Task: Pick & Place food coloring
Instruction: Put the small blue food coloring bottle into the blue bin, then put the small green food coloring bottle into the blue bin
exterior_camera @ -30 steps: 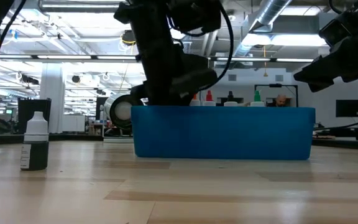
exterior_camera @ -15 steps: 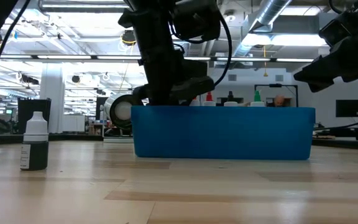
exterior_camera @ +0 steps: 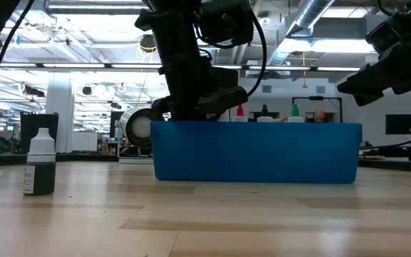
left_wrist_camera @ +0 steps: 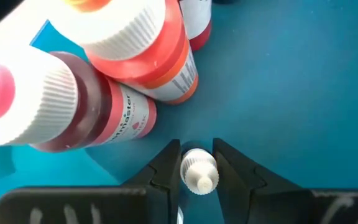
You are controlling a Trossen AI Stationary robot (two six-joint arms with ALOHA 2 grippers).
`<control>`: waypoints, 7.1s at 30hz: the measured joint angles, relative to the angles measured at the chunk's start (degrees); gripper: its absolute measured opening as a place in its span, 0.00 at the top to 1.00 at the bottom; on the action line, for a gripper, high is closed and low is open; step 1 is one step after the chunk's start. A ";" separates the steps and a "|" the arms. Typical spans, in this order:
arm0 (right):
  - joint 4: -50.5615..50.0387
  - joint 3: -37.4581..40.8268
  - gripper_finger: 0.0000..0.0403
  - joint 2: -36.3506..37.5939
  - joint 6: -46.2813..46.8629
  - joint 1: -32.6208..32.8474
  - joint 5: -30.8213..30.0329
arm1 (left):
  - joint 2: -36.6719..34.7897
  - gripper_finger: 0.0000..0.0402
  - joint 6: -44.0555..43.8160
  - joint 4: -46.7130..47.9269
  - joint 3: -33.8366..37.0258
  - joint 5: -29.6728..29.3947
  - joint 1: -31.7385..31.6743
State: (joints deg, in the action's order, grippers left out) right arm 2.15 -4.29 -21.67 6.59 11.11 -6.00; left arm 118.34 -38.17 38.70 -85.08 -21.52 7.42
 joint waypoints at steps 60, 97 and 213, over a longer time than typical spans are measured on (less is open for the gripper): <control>0.00 0.00 0.75 0.00 0.51 -0.01 -0.02 | -0.07 0.76 1.81 2.35 -1.34 -1.03 0.22; -0.02 0.00 0.75 -0.02 3.93 0.02 0.09 | -10.05 0.76 -39.73 48.72 -13.05 -1.41 27.24; -5.16 0.00 0.75 -0.01 3.48 0.04 0.00 | -20.48 0.84 -26.28 7.68 5.88 -14.93 24.72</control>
State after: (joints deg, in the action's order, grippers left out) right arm -3.01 -4.29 -21.68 10.07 11.16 -6.00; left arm 97.86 -64.45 46.37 -79.20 -36.45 32.14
